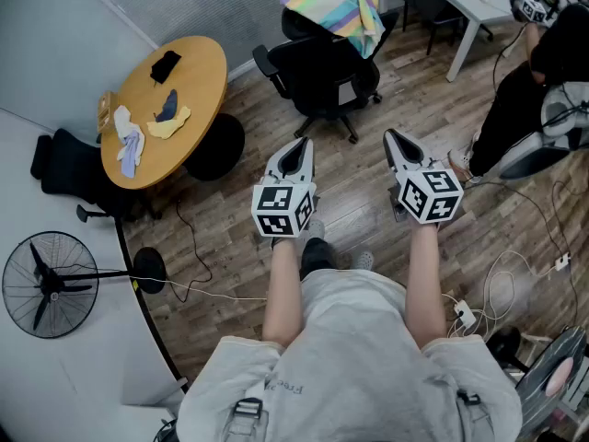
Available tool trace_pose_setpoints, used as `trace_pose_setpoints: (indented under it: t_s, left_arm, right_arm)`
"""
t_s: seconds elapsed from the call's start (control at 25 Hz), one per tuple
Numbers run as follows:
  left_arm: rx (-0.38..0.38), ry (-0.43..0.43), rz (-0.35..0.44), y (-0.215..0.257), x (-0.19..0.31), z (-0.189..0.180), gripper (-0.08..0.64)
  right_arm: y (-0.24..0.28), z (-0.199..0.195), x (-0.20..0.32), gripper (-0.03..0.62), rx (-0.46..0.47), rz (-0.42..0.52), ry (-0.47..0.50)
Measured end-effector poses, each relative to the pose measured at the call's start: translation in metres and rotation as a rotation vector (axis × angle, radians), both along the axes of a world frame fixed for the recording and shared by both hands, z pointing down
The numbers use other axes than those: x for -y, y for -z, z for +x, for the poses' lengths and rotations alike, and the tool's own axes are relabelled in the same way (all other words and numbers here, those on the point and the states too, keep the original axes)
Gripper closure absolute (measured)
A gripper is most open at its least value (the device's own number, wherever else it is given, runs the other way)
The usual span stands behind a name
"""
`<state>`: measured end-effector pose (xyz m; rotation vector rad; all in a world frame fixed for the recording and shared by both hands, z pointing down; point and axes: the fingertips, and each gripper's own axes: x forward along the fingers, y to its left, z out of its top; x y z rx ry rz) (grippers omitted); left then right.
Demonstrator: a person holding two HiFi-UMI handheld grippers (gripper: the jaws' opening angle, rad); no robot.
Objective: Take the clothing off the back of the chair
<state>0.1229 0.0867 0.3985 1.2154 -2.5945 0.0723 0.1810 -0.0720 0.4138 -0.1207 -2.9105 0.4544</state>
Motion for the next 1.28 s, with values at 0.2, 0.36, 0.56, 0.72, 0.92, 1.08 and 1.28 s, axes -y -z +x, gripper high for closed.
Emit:
trace_pose_setpoints:
  t_s: [0.2,0.36,0.56,0.72,0.92,1.08,1.28]
  left_arm:
    - [0.002,-0.011,0.006,0.008,0.000,-0.012,0.531]
    - [0.000,-0.033,-0.002,0.006,-0.007,-0.027,0.531]
    - [0.004,-0.056,-0.008,0.006,-0.020,-0.065,0.531]
    - [0.004,-0.083,0.029,0.011,-0.028,-0.104,0.531]
    - [-0.006,-0.126,0.060,0.011,-0.036,-0.150,0.531]
    - [-0.009,-0.164,0.087,0.012,-0.051,-0.182,0.530]
    - [-0.037,-0.186,0.136,0.010,-0.074,-0.214,0.531]
  right_arm:
    - [0.005,-0.012,-0.002,0.565,0.003,-0.010,0.001]
    - [0.001,-0.029,-0.006,0.565,0.000,-0.019,-0.016]
    - [0.004,-0.055,-0.002,0.566,0.031,-0.047,-0.096]
    - [0.009,-0.078,-0.004,0.566,0.047,-0.047,-0.125]
    - [0.019,-0.109,-0.014,0.569,0.085,-0.077,-0.144]
    - [0.023,-0.134,-0.032,0.569,0.081,-0.037,-0.139]
    - [0.022,-0.157,-0.047,0.569,0.079,-0.023,-0.141]
